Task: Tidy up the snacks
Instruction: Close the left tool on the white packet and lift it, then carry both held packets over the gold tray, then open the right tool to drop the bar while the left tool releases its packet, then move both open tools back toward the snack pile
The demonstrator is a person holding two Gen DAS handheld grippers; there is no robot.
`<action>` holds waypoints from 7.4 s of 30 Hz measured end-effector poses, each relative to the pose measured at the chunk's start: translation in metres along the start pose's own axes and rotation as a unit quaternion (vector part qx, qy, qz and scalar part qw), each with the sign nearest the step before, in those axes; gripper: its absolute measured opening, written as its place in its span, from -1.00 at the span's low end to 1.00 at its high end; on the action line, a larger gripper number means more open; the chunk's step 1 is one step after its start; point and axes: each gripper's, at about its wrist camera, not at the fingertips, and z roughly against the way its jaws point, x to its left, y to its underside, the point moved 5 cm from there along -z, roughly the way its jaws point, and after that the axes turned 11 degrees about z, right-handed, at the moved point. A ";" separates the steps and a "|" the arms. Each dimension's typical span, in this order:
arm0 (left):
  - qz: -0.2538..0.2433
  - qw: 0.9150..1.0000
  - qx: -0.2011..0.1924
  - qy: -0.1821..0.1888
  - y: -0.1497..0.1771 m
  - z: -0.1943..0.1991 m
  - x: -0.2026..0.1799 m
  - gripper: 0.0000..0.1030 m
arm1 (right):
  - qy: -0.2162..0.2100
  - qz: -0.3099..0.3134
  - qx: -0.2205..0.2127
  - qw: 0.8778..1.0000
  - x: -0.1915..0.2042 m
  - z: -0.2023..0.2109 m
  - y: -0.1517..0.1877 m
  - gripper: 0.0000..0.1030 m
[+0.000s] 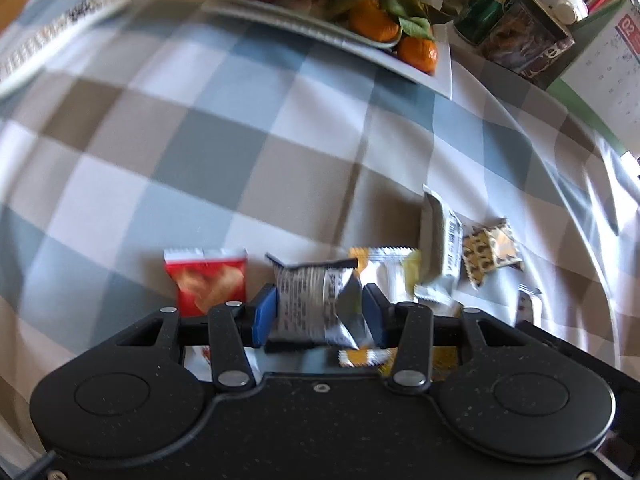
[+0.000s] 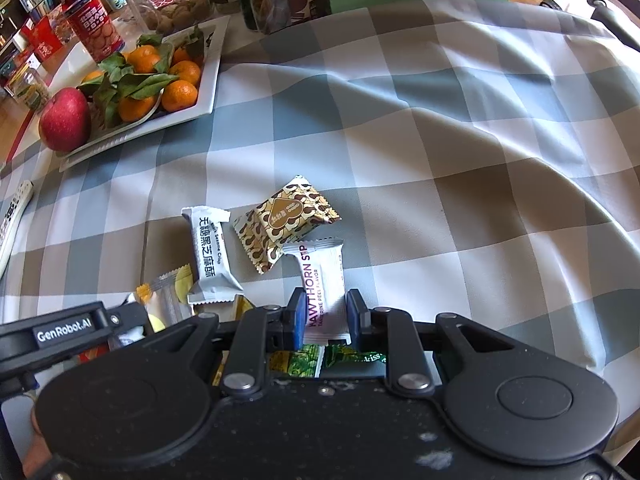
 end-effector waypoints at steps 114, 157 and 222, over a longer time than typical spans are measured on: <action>-0.072 0.994 -0.006 -0.082 0.252 0.145 0.173 -0.14 | -0.106 0.050 -0.003 0.993 0.069 0.149 0.354 -0.28; -0.111 0.983 0.119 -0.085 0.224 0.140 0.134 -0.14 | -0.132 0.105 0.140 0.976 0.078 0.139 0.325 0.33; -0.113 0.987 0.023 -0.108 0.000 0.054 0.039 -0.13 | -0.028 -0.122 0.058 0.990 0.024 -0.019 -0.036 0.14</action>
